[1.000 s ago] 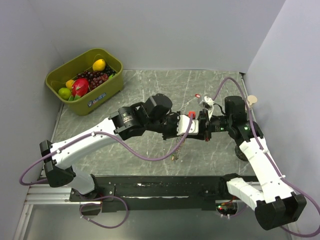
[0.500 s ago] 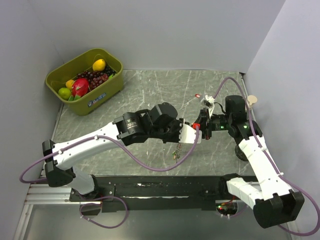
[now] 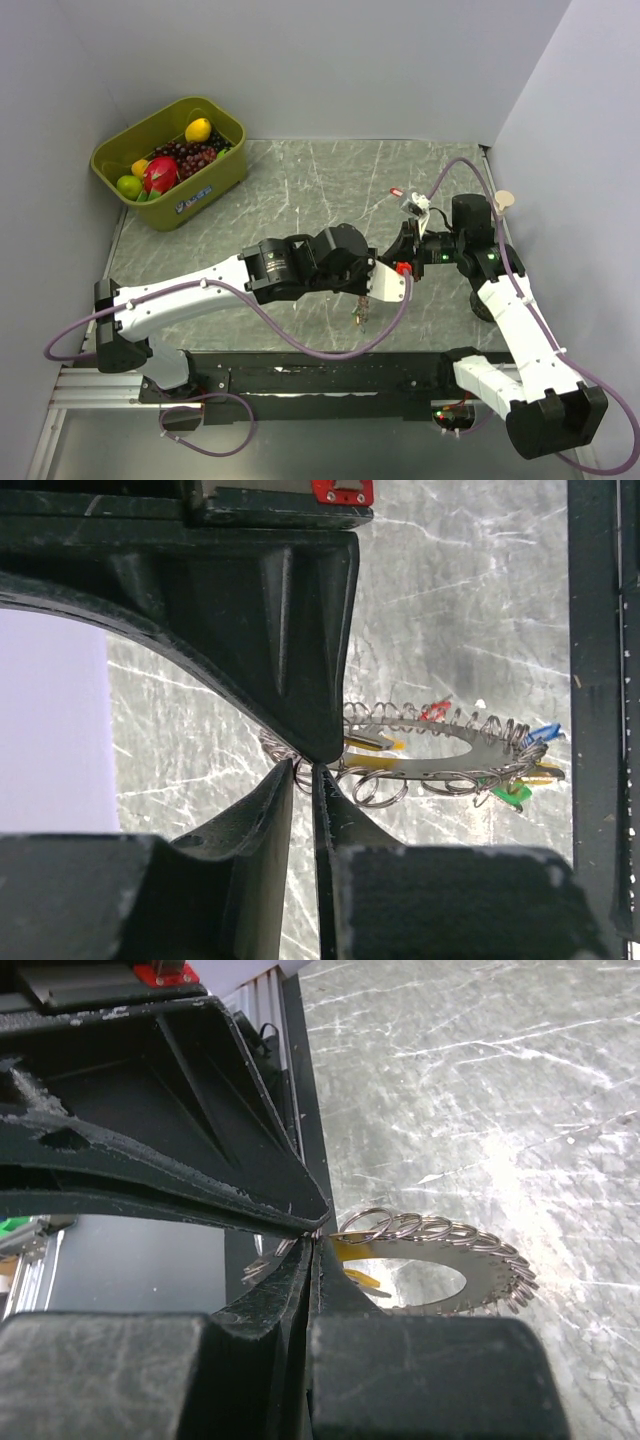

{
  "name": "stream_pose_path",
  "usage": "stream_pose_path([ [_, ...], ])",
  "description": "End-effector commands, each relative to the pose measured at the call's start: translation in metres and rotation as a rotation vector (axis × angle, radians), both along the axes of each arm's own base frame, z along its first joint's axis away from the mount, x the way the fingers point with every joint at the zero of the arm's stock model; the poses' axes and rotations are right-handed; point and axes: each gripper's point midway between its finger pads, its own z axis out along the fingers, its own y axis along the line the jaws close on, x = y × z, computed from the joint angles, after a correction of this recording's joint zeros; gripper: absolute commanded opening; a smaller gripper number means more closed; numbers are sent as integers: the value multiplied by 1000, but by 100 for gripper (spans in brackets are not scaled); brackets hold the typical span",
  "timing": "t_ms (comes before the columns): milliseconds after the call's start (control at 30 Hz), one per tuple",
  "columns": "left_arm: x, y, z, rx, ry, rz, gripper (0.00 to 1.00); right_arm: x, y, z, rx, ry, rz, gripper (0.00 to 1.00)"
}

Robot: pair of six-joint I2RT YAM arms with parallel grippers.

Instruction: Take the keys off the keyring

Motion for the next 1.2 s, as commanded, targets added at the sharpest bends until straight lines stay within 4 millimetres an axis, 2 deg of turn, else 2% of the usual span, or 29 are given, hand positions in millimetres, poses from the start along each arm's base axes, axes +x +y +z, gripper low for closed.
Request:
stream_pose_path([
  [0,3,-4,-10,26,-37,12,22,-10,2,26,60,-87,60,0],
  [67,2,-5,-13,34,-36,12,26,-10,3,27,64,-85,61,0],
  [100,2,-5,-14,34,-38,12,32,-10,3,27,67,-88,63,0],
  [167,1,-6,-16,39,-38,12,32,-12,3,28,71,-84,71,0],
  [433,3,-8,-15,39,-47,18,10,-18,2,34,81,-101,85,0],
  [567,2,-7,-16,44,-44,17,9,-21,2,35,91,-102,100,0],
  [667,1,-8,-17,44,-41,16,19,-21,1,37,101,-109,99,0],
  [767,-1,-8,-20,52,-38,11,21,-24,1,40,111,-104,109,0],
  [967,-5,-12,-23,48,-29,10,16,-24,0,43,114,-112,106,0],
  [1100,-7,-17,-24,39,-22,8,1,-23,0,40,111,-106,104,0],
  [1167,-8,-21,-24,29,-6,8,1,-23,0,41,111,-118,103,0],
])
